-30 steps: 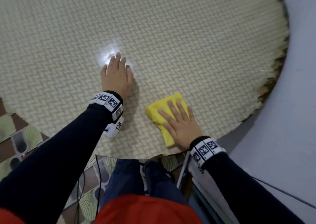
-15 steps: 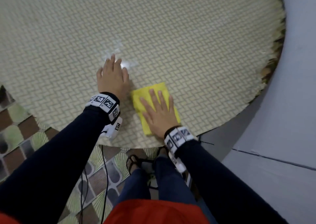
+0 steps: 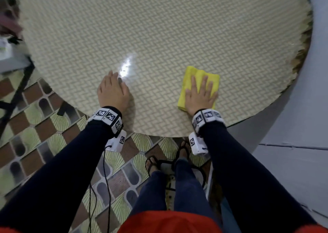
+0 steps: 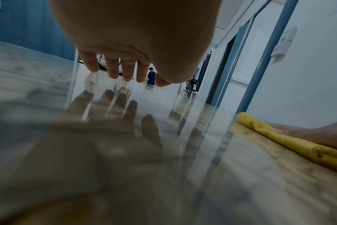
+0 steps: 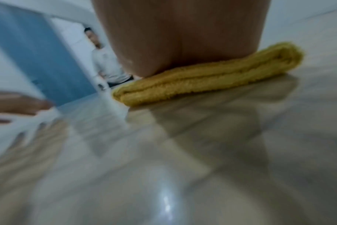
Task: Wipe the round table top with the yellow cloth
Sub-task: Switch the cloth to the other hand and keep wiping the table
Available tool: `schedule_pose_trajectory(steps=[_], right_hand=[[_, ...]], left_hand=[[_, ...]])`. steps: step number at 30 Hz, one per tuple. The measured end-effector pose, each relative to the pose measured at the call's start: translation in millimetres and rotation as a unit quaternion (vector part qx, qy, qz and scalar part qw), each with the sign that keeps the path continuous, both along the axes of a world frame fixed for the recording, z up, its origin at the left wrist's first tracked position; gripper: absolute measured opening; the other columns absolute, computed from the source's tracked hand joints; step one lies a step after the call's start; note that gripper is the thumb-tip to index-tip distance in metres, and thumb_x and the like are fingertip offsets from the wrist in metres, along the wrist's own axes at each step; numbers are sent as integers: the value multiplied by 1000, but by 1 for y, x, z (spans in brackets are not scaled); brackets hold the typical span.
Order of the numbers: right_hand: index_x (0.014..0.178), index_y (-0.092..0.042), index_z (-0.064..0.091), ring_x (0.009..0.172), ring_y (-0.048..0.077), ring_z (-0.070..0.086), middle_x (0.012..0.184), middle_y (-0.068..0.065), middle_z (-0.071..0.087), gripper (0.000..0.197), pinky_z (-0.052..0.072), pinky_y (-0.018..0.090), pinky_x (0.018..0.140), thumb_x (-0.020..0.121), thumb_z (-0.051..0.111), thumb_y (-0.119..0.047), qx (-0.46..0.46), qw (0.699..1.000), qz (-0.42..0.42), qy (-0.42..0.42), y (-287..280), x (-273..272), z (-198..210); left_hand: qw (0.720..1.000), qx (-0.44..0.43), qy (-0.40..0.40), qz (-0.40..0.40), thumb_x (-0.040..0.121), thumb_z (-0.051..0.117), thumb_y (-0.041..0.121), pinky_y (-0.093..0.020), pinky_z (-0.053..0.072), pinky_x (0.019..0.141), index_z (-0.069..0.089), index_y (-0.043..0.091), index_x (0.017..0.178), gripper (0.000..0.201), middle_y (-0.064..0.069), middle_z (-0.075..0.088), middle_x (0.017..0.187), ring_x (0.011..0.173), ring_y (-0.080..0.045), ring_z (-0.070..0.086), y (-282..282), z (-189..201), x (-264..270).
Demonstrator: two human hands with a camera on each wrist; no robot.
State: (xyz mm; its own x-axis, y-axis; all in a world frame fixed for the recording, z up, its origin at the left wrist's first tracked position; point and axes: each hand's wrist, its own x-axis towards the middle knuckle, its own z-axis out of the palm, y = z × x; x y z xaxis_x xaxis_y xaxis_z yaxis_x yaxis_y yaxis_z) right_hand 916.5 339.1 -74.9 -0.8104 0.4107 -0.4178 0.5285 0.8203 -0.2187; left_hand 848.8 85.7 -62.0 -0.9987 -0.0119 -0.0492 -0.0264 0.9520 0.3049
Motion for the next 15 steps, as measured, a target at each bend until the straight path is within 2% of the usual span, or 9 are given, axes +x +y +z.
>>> schedule_pose_trajectory(steps=[5,7,9,11,15], right_hand=[[151,-37,-9,144,26,-23,157,2,-24,53,-21,52,111,101,10,-45,-4,982,184,37,-84,32,2],[151,-37,-3,145,25,-20,159,1,-18,52,-16,52,115,102,10,-44,-15,967,248,60,-98,55,2],[152,-36,8,148,25,-7,161,0,-6,52,-7,50,117,101,11,-42,-5,956,285,75,-90,76,0],[152,-38,5,148,23,-5,161,-3,-6,53,-6,48,117,100,8,-43,10,964,260,55,-63,88,-3],[150,-43,-3,148,21,-8,160,-5,-12,52,-5,49,116,100,7,-50,47,993,104,29,-2,74,1]], left_hand=[[1000,-5,6,-8,98,35,30,-43,20,116,39,11,143,49,-8,35,153,142,-24,29,-15,-7,8],[1000,0,10,-7,98,36,30,-42,19,115,40,11,143,49,-7,36,153,142,-23,29,-19,-7,10],[1000,5,12,-7,98,36,30,-41,19,115,41,11,142,48,-7,36,153,142,-23,29,-22,-6,10],[1000,4,16,-11,98,36,30,-41,20,115,41,11,141,48,-7,37,152,142,-23,30,-24,-4,8],[999,15,27,-8,98,37,29,-41,19,114,43,11,140,46,-7,38,152,141,-22,32,-27,-1,-1]])
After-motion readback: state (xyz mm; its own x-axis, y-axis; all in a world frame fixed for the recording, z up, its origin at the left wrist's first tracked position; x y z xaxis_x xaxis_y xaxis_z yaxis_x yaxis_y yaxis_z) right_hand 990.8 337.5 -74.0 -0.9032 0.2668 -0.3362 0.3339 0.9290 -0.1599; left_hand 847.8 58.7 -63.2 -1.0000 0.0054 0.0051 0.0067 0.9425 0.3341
